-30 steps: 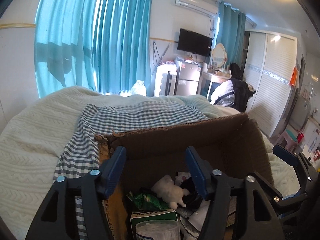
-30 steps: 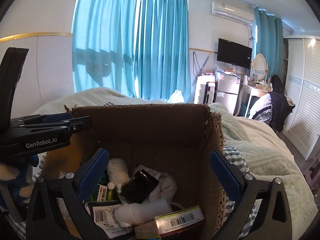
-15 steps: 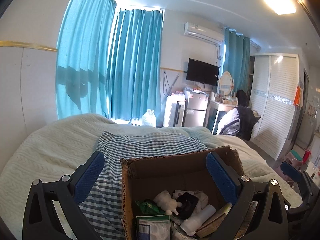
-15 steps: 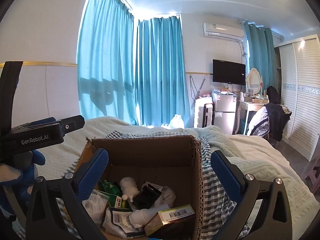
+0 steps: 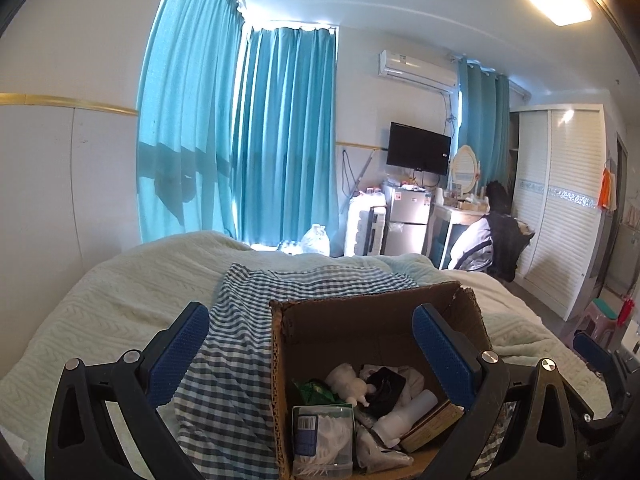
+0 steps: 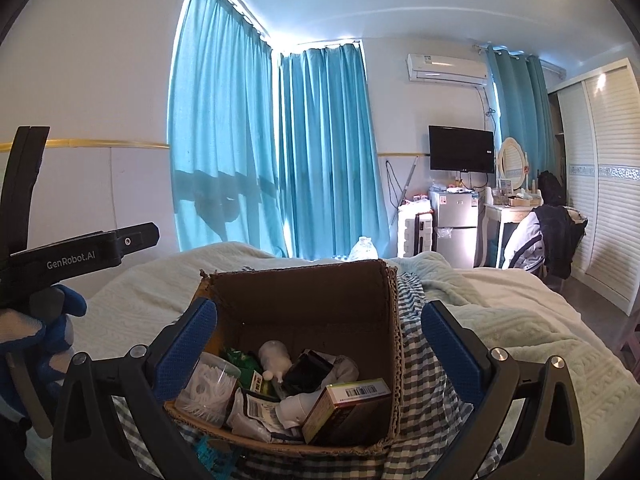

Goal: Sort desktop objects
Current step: 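Withdraw both open tools from the box toward the remaining items, then grasp the blue blister pack with the left tool while the right grasps the long white rod, then lift the blister pack with the left tool while the right carries the white rod over the box, then open both tools to drop the blister pack and white rod into the box, then withdraw both open tools from the box toward the remaining items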

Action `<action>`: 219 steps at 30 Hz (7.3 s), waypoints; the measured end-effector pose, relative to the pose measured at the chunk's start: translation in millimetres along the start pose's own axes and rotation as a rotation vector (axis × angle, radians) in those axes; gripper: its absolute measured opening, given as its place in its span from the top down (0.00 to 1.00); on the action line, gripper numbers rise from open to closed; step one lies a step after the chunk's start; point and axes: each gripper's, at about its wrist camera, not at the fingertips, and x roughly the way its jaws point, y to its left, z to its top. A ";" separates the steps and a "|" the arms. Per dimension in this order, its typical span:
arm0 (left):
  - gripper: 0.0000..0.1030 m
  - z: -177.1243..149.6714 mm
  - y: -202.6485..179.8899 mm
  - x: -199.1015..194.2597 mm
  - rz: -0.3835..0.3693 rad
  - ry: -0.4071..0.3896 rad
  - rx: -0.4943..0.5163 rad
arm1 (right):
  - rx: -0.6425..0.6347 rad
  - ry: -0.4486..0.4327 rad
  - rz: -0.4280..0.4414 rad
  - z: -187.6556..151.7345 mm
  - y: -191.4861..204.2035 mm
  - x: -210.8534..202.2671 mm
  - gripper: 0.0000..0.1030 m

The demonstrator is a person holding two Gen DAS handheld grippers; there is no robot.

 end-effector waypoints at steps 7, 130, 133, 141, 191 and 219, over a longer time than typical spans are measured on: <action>0.00 -34.9 0.6 -3.1 0.031 0.049 -0.007 | 0.004 0.064 0.022 -24.5 0.8 -9.7 0.00; 0.32 -153.5 -38.8 -60.0 -0.062 0.287 0.148 | 0.041 0.500 0.211 -115.0 -12.3 -36.0 0.96; 0.32 -142.1 -37.0 -62.8 -0.066 0.260 0.134 | 0.071 0.455 0.231 -100.1 -9.5 -31.2 0.96; 0.32 -110.2 -35.3 -67.4 -0.066 0.183 0.116 | 0.083 0.334 0.224 -74.6 -6.9 -41.3 0.96; 0.32 -40.9 -42.0 90.4 -0.082 0.123 0.136 | 0.086 0.171 0.209 17.6 -44.3 102.8 0.96; 0.00 -15.6 -20.7 39.9 -0.043 0.052 0.054 | 0.129 0.110 0.148 14.6 -54.5 55.9 0.68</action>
